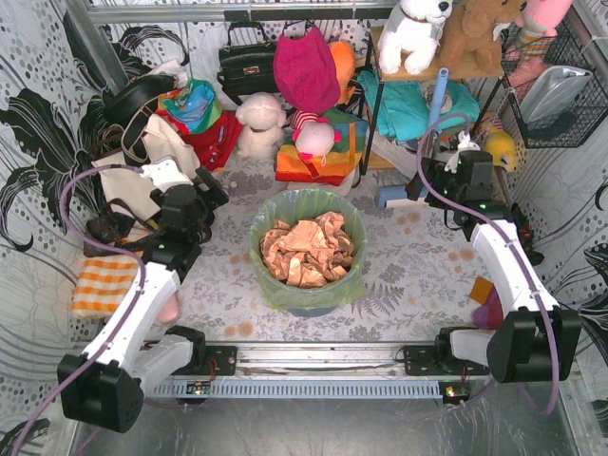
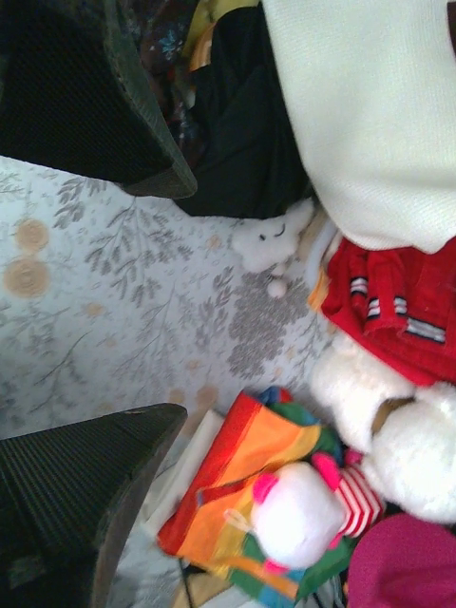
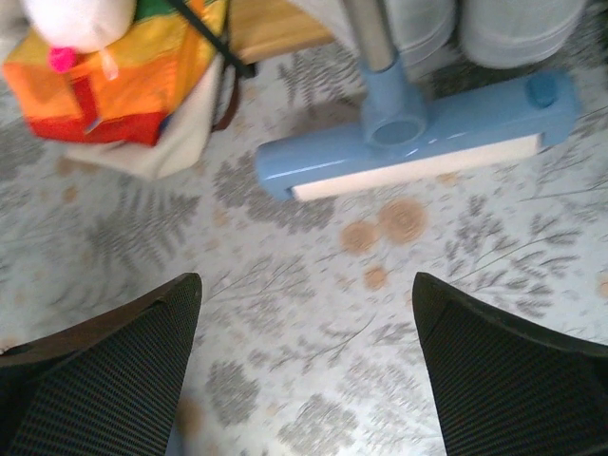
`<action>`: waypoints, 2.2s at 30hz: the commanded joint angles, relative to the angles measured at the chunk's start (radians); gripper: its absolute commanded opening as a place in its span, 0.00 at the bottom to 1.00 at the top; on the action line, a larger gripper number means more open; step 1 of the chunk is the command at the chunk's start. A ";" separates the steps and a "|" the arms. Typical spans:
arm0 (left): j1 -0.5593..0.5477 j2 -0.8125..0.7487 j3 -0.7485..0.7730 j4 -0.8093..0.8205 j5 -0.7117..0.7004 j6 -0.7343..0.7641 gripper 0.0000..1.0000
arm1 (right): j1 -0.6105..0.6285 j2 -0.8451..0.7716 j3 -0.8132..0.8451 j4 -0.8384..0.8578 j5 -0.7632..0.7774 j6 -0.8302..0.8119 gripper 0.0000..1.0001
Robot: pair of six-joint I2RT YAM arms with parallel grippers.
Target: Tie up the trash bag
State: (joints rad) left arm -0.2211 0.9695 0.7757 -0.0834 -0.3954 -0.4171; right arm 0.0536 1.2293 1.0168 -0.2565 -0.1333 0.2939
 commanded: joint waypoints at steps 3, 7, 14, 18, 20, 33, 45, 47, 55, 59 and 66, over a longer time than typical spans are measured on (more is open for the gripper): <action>-0.001 -0.061 0.183 -0.371 0.195 -0.068 0.98 | 0.007 -0.062 0.126 -0.217 -0.254 0.144 0.83; -0.001 -0.082 0.271 -0.505 0.341 -0.084 1.00 | 0.084 -0.089 0.201 -0.291 -0.306 0.154 0.78; -0.003 -0.100 0.398 -0.655 0.650 -0.079 0.95 | 0.265 -0.076 0.316 -0.386 -0.263 0.152 0.71; -0.008 -0.110 0.442 -0.762 0.760 -0.044 0.93 | 0.312 -0.079 0.307 -0.392 -0.282 0.169 0.66; -0.012 -0.120 0.458 -0.810 0.759 -0.040 0.89 | 0.330 -0.076 0.301 -0.390 -0.292 0.168 0.62; -0.027 -0.094 0.457 -0.938 0.879 -0.024 0.57 | 0.449 -0.091 0.224 -0.330 -0.323 0.179 0.49; -0.066 -0.075 0.393 -0.843 0.939 -0.052 0.44 | 0.450 -0.093 0.214 -0.327 -0.317 0.183 0.34; -0.084 -0.066 0.386 -0.833 0.939 -0.057 0.40 | 0.452 -0.099 0.209 -0.321 -0.310 0.192 0.30; -0.133 -0.020 0.413 -0.815 0.881 -0.049 0.17 | 0.452 -0.119 0.174 -0.273 -0.293 0.232 0.17; -0.136 0.011 0.434 -0.797 0.794 -0.032 0.10 | 0.452 -0.132 0.151 -0.244 -0.283 0.255 0.12; -0.136 0.066 0.466 -0.748 0.751 -0.007 0.10 | 0.453 -0.172 0.136 -0.217 -0.249 0.280 0.35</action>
State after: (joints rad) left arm -0.3473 1.0016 1.2171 -0.9195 0.4084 -0.4942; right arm 0.4988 1.0924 1.1641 -0.5259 -0.3843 0.5503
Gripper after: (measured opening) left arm 0.255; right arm 0.251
